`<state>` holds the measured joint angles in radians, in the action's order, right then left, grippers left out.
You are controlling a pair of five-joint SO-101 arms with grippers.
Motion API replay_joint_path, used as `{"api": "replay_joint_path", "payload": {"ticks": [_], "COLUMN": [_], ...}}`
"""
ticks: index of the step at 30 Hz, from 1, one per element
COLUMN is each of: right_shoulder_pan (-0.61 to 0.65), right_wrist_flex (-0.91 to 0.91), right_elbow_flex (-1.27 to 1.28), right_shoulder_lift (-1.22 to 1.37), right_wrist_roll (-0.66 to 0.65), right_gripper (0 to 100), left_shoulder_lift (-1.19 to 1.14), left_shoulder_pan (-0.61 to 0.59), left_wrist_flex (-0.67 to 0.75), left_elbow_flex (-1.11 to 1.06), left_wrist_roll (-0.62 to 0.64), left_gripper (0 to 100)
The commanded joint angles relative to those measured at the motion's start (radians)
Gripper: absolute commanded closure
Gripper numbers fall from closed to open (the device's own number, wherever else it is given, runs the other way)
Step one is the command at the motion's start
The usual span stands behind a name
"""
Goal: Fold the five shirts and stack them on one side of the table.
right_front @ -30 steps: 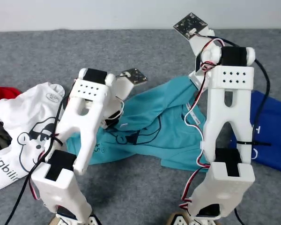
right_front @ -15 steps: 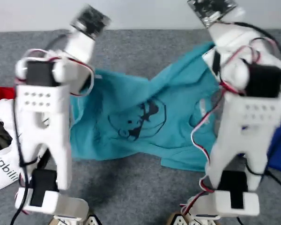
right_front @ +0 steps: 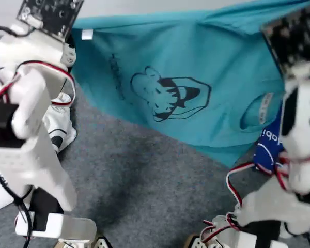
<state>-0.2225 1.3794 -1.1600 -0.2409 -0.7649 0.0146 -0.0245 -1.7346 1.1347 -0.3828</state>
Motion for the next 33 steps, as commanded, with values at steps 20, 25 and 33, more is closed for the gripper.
{"api": "replay_joint_path", "payload": {"ticks": [20, 25, 33], "right_shoulder_pan": [-0.266, -0.263, -0.108], "right_wrist_flex": [-0.010, 0.074, 0.177], "right_elbow_flex": [-0.048, -0.009, 0.361], "right_shoulder_lift": [-0.317, -0.309, -0.236], "right_wrist_roll": [-0.089, -0.147, -0.265], "right_gripper": [98.8, 98.8, 98.8], "left_shoulder_lift": [0.203, 0.373, 0.466], "left_shoulder_pan": [-0.003, -0.002, -0.002], "left_wrist_flex": [-0.021, -0.021, 0.017], "left_elbow_flex": [0.326, -0.010, -0.797], "left_wrist_roll": [-0.127, -0.140, -0.247], "left_gripper": [100, 100, 100]}}
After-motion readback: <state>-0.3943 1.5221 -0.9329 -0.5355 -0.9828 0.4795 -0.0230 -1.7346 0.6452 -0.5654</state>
